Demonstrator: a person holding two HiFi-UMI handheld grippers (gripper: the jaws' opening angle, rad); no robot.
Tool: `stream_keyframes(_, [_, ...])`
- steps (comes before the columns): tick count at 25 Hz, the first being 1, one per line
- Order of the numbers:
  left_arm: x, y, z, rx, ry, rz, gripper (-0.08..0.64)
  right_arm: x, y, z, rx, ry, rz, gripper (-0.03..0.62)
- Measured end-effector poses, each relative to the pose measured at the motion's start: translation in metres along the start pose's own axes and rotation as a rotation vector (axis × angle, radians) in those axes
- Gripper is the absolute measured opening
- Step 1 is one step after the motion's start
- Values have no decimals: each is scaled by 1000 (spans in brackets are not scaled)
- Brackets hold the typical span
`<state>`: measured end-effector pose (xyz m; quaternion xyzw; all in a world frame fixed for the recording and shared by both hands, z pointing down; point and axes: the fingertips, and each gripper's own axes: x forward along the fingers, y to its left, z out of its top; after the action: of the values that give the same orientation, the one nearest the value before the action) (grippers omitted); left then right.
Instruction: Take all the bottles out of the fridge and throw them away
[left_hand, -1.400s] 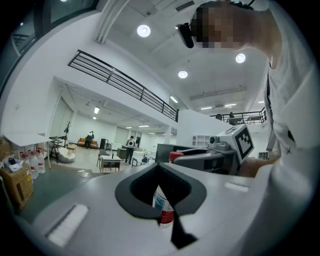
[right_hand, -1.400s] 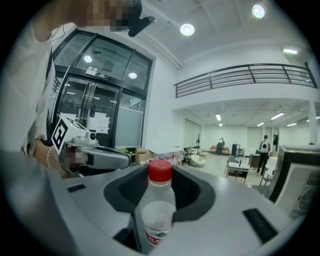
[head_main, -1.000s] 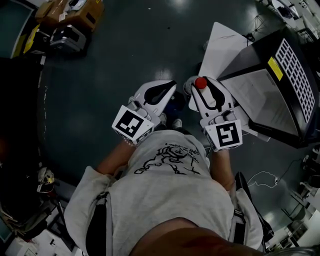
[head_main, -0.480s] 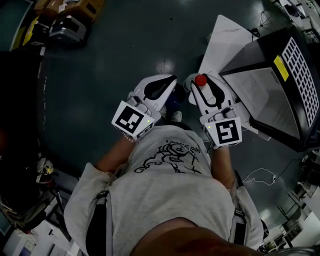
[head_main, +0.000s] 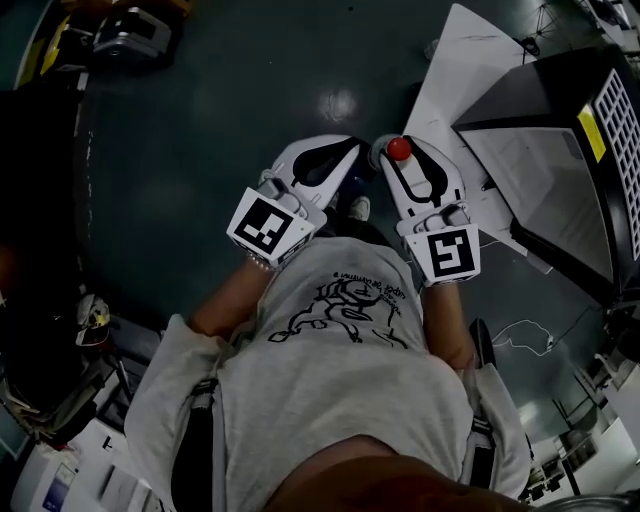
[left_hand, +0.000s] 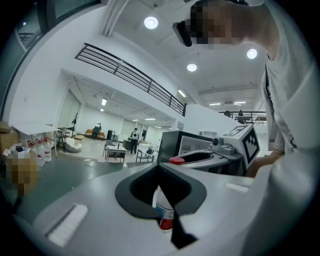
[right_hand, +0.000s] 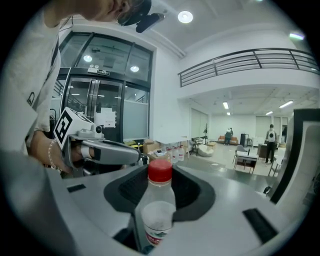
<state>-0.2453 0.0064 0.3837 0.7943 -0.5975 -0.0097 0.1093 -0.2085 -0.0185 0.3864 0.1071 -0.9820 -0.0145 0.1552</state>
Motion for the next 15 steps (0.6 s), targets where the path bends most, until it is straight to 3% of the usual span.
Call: stream_keyframes(15, [-7,12,-64,-58,57,10,9,22,29,-60,50,38,25,150])
